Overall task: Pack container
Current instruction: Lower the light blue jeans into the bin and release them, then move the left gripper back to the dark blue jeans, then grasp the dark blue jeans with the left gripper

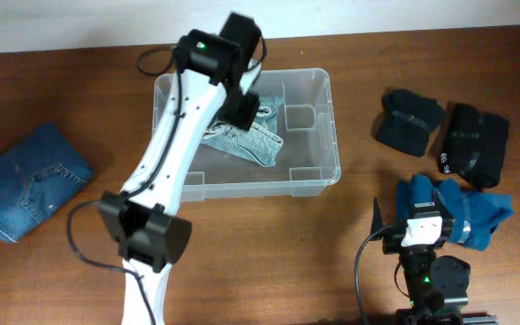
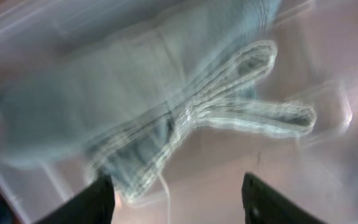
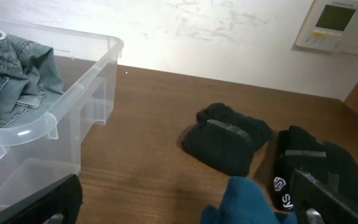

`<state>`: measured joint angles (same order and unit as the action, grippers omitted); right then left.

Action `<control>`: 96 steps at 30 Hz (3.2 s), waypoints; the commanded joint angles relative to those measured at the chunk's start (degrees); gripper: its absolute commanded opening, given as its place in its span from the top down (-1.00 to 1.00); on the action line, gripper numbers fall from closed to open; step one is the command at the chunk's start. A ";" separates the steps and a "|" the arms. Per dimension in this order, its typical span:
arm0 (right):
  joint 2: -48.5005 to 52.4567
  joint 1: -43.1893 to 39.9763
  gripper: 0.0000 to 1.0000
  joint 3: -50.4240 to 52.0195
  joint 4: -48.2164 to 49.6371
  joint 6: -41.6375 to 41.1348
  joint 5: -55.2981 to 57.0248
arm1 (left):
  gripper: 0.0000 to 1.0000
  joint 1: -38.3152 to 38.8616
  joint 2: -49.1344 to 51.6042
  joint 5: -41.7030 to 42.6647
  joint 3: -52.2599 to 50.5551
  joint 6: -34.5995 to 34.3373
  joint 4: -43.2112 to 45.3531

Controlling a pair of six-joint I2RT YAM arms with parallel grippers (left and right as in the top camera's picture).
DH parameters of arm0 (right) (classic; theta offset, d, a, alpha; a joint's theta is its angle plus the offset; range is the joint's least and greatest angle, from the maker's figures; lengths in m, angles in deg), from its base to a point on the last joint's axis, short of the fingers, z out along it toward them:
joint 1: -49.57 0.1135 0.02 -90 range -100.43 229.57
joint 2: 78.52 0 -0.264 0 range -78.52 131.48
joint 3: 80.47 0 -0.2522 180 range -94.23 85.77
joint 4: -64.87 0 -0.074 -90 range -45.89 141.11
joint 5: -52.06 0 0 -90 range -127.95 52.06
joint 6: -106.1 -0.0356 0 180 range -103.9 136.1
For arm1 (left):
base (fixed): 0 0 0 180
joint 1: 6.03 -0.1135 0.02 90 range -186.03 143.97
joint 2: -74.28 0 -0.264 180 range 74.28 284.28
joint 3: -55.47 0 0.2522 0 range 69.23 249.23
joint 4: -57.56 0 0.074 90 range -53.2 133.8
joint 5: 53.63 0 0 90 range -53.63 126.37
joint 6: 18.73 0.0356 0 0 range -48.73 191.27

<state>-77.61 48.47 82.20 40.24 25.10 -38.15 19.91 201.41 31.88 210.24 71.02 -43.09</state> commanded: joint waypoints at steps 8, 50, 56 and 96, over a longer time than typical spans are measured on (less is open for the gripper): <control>-0.39 -0.48 -0.97 0.42 -0.13 -0.28 0.50 | -0.34 -4.35 6.40 -1.97 -1.31 -2.14 19.37; -0.39 -0.48 -0.96 0.42 -0.13 -0.28 0.50 | -0.18 -38.05 -14.12 2.10 7.45 -19.17 -9.81; -0.39 -0.48 -0.97 0.42 -0.13 -0.28 0.50 | -0.20 -48.48 -14.12 3.48 -10.82 -28.61 -4.13; -0.39 -0.48 -0.97 0.42 -0.13 -0.28 0.50 | -0.28 -61.27 -34.36 3.54 -72.35 -51.56 48.98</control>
<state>-77.61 48.47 82.20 40.26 25.07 -38.13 -38.91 167.40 32.97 140.52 19.98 3.35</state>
